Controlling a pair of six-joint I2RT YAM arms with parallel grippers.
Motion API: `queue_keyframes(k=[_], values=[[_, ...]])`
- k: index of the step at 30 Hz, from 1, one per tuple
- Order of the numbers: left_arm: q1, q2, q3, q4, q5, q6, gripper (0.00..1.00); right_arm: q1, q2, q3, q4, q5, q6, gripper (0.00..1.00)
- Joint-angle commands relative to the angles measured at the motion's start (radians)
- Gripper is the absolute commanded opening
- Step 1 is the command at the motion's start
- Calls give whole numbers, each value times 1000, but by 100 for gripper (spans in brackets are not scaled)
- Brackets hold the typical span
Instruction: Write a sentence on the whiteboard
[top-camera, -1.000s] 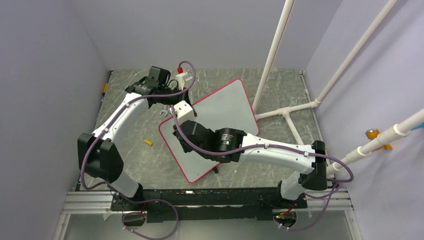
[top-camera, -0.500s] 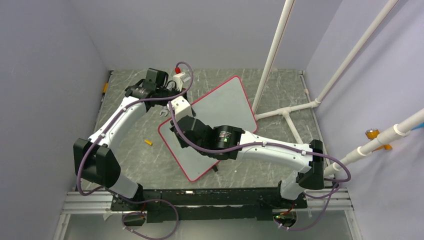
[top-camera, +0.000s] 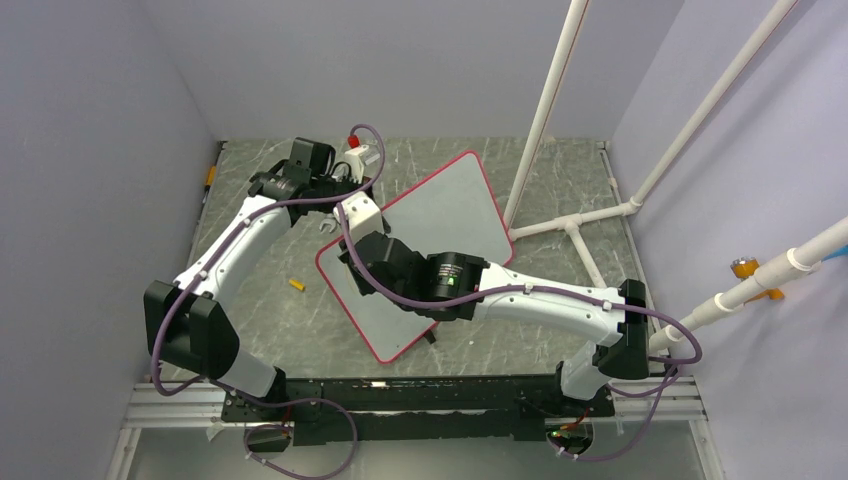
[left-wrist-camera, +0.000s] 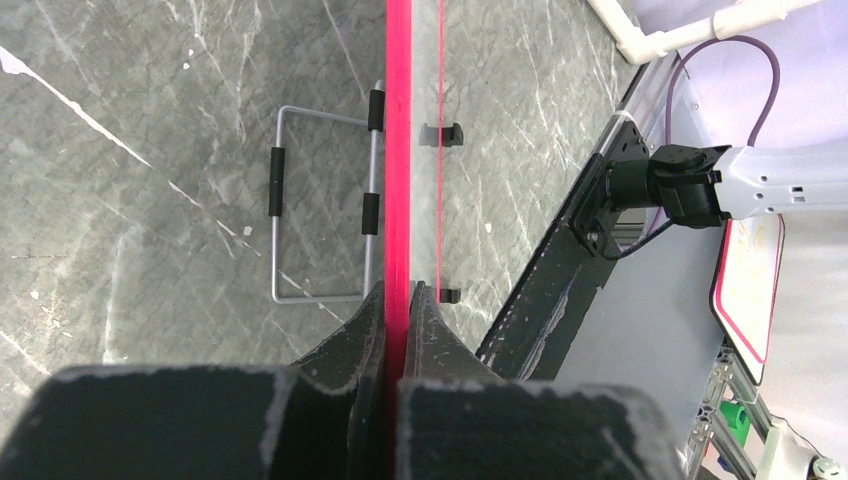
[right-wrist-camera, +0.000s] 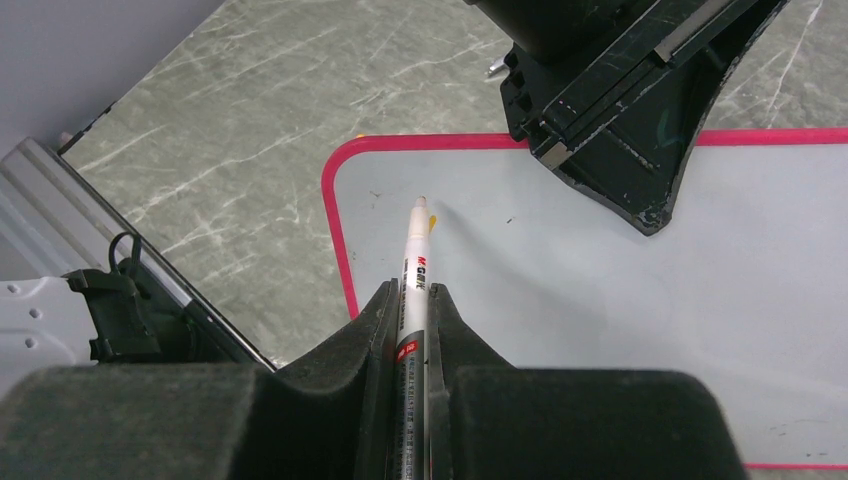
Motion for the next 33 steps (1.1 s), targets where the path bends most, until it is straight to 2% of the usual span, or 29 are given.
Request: queue_keyframes(k=[1,13,23,33], values=[[12,-34,-5,101,-224,110,0,-6,-43,-18,70,4,-9,0],[12,-42,-14,107,-230,110,0,-18,-18,-3,71,-2,-12,0],[13,-44,-13,107,-227,109,0,-18,-56,-77,78,-34,27,0],[12,-52,-23,114,-223,110,0,-18,-20,-83,87,-7,23,0]])
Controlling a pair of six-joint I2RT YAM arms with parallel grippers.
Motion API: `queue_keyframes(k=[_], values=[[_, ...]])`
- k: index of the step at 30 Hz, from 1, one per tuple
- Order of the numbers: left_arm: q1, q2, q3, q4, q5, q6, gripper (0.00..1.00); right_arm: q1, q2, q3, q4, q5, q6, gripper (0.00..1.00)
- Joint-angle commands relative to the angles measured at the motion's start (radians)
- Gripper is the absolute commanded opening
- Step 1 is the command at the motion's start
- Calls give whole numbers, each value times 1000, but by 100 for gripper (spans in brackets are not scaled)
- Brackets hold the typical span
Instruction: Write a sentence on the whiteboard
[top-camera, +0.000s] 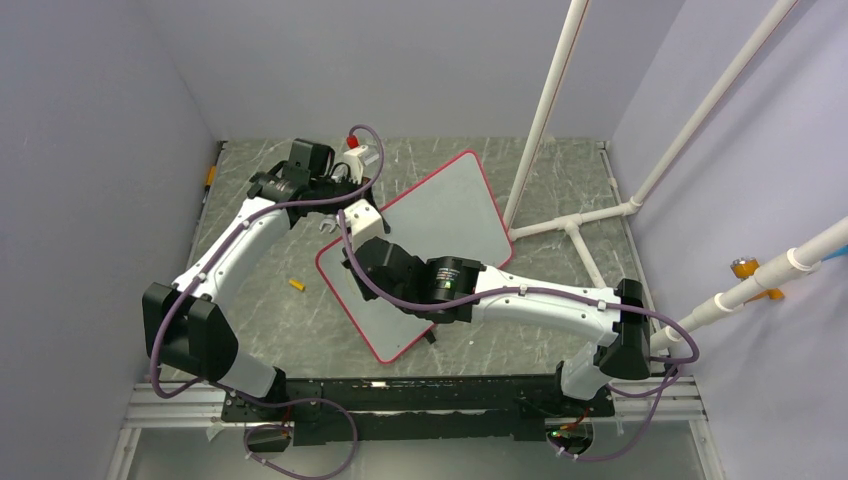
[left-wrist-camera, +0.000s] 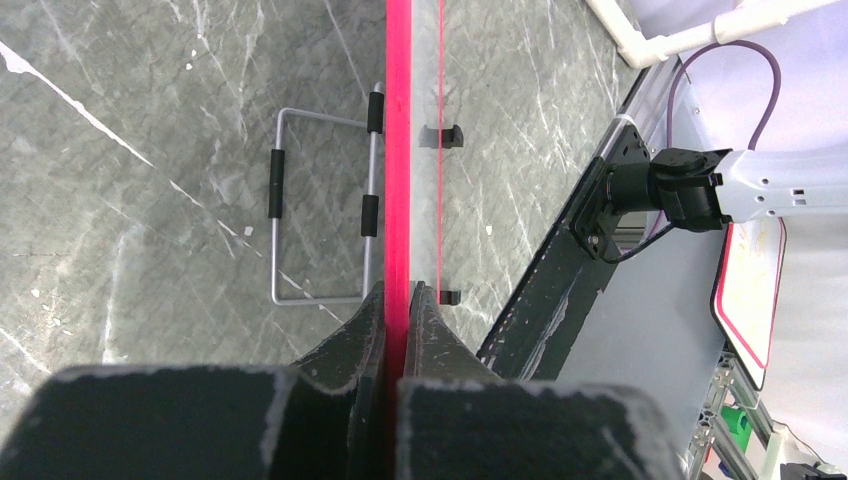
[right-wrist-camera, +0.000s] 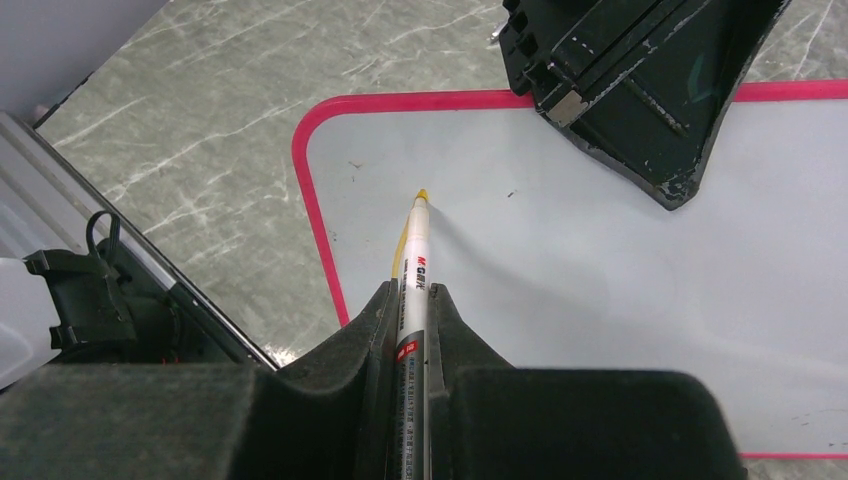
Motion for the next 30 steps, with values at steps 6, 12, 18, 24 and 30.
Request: queue_keyframes(k=[6,12,18,24,30], values=[[14,-41,-9,101,-212,122,0,-8,4,20,46,55,-10,0],[14,-43,-13,102,-208,85,0,-23,8,32,35,80,-15,0],[14,-48,-14,104,-210,84,0,-30,4,19,9,105,-5,0],[14,-51,-17,106,-210,84,0,-31,-13,-10,-19,109,17,0],[14,-53,-20,107,-217,84,0,-32,-36,-58,-40,95,44,0]])
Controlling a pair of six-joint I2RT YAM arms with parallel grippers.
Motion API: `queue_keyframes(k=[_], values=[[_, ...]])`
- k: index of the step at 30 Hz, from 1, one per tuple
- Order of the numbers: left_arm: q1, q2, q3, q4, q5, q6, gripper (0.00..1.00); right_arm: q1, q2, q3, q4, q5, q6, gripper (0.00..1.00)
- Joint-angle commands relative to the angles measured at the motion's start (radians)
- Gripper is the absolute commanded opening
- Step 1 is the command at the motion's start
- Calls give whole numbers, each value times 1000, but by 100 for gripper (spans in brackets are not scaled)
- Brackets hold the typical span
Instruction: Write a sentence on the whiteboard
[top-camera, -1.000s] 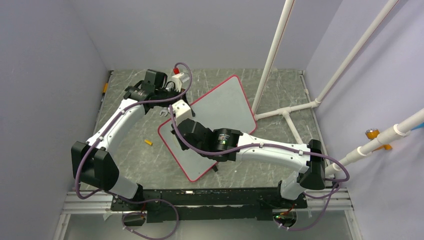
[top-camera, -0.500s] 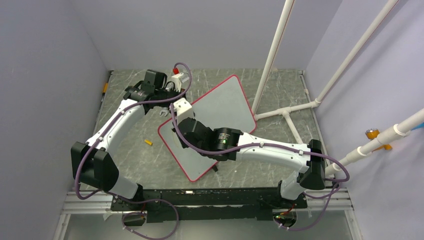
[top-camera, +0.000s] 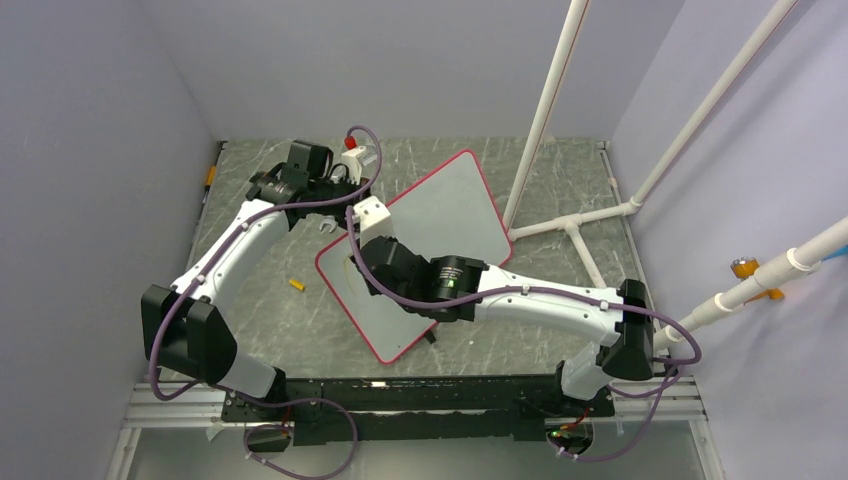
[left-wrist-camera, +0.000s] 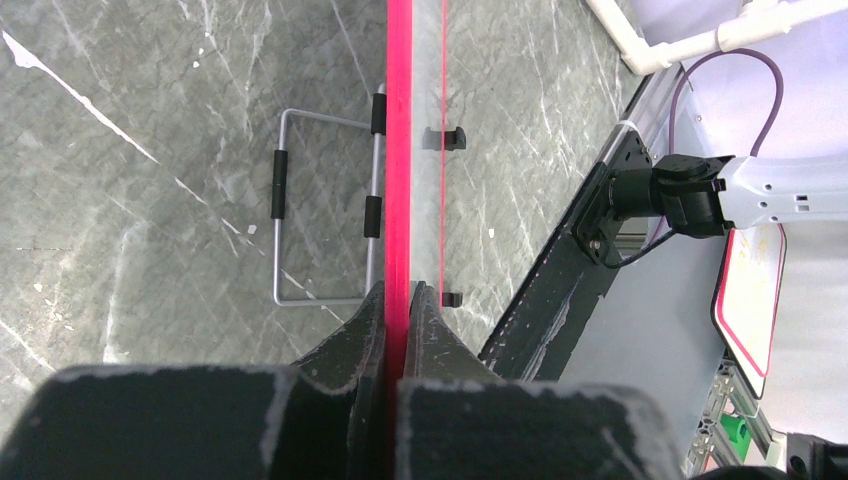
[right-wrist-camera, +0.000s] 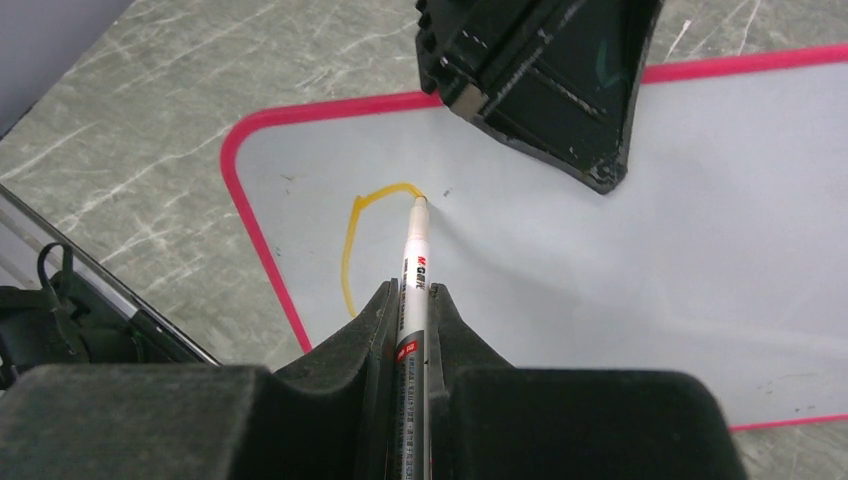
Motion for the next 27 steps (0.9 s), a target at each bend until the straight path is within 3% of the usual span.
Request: queue_keyframes(k=[1,13,27], values=[[11,-42,-2,90,-209,98,0,-17,-31,-47,-41,20,33,0],[10,-45,-2,92,-210,97,0,-17,-49,-105,4,-105,25,0],[12,-47,-5,95,-209,95,0,-7,-10,-24,58,-173,-10,0]])
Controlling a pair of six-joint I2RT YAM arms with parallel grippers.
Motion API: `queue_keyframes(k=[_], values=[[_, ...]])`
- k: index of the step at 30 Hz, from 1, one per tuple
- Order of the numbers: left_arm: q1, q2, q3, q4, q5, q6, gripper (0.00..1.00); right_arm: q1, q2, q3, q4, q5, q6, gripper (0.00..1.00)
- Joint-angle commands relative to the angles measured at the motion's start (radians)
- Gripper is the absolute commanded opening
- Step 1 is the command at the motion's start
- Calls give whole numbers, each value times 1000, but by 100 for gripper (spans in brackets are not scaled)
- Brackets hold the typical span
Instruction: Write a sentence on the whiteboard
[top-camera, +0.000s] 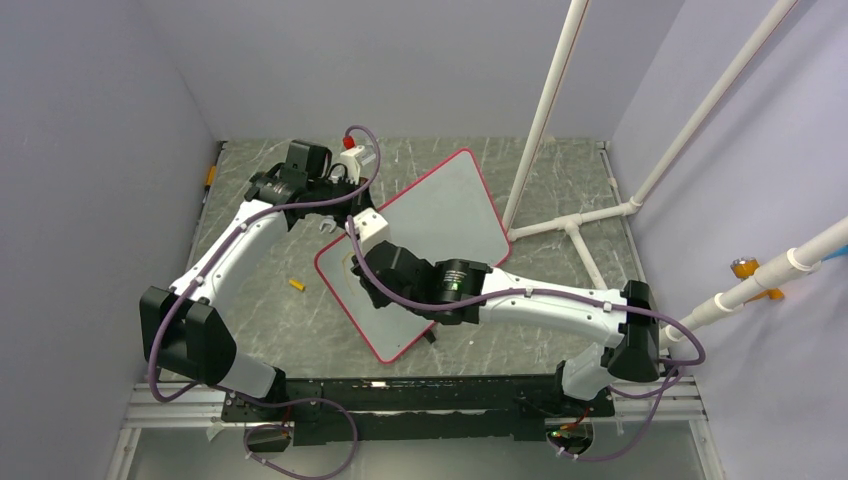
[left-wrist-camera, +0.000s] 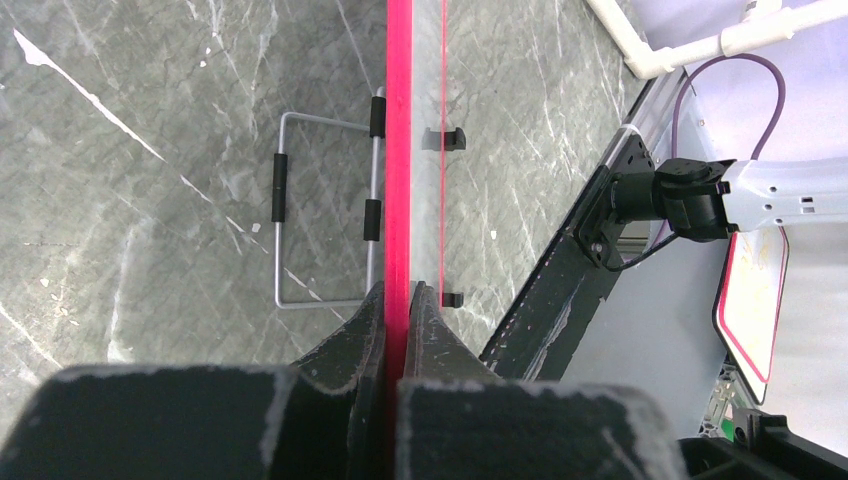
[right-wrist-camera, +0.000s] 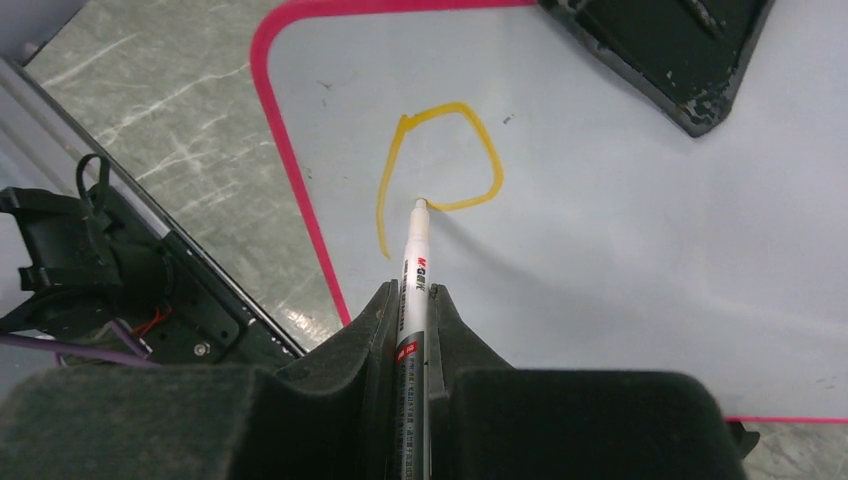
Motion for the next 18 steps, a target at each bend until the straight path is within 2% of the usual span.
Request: queue_keyframes(k=[1,11,18], values=[[7,-40,-3,94,-201,102,0,-3,35,67,74,-21,-23,0],[7,-45,-6,94,-203,102,0,-5,65,115,66,11,-39,0],[7,-47,-6,95,-205,103,0,-4,42,64,57,27,-24,0]])
